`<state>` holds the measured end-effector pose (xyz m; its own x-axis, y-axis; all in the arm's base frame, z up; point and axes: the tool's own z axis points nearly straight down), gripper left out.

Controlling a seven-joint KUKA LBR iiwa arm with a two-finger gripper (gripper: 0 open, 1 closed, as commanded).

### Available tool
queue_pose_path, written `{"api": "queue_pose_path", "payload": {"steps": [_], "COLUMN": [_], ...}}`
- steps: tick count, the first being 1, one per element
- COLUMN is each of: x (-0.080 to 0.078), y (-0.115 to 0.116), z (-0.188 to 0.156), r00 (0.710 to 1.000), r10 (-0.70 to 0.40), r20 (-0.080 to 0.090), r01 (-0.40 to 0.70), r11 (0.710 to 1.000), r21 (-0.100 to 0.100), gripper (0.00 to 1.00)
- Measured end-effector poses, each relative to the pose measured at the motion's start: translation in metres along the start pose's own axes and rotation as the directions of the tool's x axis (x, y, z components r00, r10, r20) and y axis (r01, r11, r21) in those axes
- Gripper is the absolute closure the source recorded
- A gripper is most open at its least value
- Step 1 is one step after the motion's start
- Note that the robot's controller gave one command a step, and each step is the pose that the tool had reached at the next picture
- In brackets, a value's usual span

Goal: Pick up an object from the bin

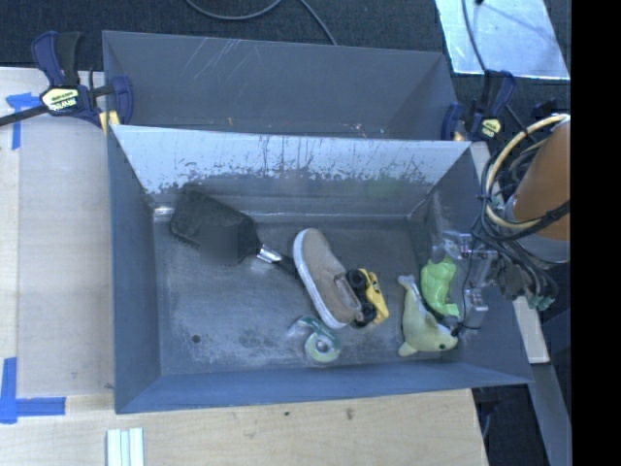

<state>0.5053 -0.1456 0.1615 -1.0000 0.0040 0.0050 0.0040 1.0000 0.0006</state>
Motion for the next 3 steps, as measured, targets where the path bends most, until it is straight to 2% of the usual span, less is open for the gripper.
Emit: {"api": "queue_pose_path", "payload": {"steps": [1,2,3], "x": [-0.002,0.003,0.011], "y": [0.001,0.010,0.010], "z": [-0.005,0.053,0.087], "r00": [1.000,1.000,0.998], "r10": [-0.003,0.023,-0.054], "r20": [0.008,0.010,0.013], "r01": [0.003,-0.023,0.054], "r11": [1.000,1.000,0.999], "r21": [0.002,0.002,0.003], "gripper": [0.00,0.00,0.00]}}
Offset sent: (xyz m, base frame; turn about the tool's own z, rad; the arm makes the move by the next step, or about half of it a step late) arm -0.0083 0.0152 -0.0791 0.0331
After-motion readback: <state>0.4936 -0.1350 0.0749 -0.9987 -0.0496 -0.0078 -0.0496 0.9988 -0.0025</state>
